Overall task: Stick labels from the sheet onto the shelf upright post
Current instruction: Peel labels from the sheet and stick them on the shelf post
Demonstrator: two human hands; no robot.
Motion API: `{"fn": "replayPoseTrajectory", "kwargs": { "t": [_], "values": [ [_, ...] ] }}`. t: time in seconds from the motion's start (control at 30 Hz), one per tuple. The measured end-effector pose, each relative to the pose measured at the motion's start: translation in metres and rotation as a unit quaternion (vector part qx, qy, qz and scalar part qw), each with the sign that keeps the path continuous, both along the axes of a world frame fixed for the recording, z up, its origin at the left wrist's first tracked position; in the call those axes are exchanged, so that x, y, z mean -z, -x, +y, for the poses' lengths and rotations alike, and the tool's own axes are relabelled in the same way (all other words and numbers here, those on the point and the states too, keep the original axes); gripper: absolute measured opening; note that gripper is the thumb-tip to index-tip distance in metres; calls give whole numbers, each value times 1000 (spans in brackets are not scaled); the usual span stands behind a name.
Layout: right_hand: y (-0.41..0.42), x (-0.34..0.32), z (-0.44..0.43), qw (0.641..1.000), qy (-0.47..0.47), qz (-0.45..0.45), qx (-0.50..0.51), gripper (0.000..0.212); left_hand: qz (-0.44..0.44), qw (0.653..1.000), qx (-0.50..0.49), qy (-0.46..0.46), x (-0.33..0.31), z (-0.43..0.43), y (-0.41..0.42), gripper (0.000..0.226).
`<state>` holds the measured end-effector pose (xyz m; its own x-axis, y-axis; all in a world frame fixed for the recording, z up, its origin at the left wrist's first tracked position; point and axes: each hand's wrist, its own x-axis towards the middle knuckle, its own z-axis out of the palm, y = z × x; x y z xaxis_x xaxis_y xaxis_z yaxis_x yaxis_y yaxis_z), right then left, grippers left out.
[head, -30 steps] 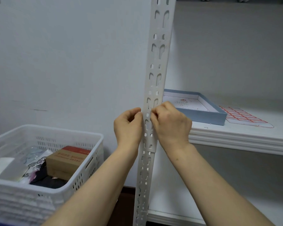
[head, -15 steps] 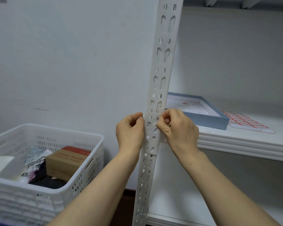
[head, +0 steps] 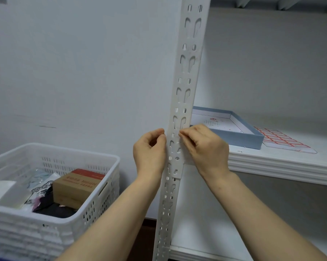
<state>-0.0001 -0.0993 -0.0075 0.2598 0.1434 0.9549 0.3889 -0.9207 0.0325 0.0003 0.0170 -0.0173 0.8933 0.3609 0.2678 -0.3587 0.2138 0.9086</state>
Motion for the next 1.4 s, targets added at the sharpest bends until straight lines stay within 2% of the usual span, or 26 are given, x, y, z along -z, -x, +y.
{"fn": "replayPoseTrajectory", "kwargs": {
  "t": [0.13, 0.2, 0.27, 0.3, 0.37, 0.43, 0.6, 0.77, 1.4],
  "values": [
    [-4, 1, 0, 999, 6, 17, 40, 13, -1, 1000, 6, 3, 2, 2, 0, 16],
    [-3, 2, -6, 999, -9, 33, -3, 14, -3, 1000, 10, 6, 4, 3, 1, 16],
    [2, -1, -9, 987, -100, 83, -93, 6, -9, 1000, 17, 3, 6, 3, 2, 23],
    [4, -5, -9, 965, -182, 136, -131, 6, -13, 1000, 22, 0, 7, 2, 2, 27],
    [5, -13, -8, 895, -323, 247, -183, 18, -17, 999, 30, -8, 8, -1, 1, 37],
    [1, -18, -8, 859, -368, 296, -195, 22, -17, 999, 37, -5, 7, -3, -1, 40],
    [2, -21, -3, 868, -347, 305, -178, 20, -27, 998, 48, 5, 6, -4, -5, 26],
    [-2, -21, 1, 889, -322, 294, -137, 18, -24, 999, 41, 10, 8, -5, -7, 28],
    [-7, -17, 3, 884, -349, 285, -127, 19, -18, 998, 52, 28, 12, -6, -11, 28]
  ]
}}
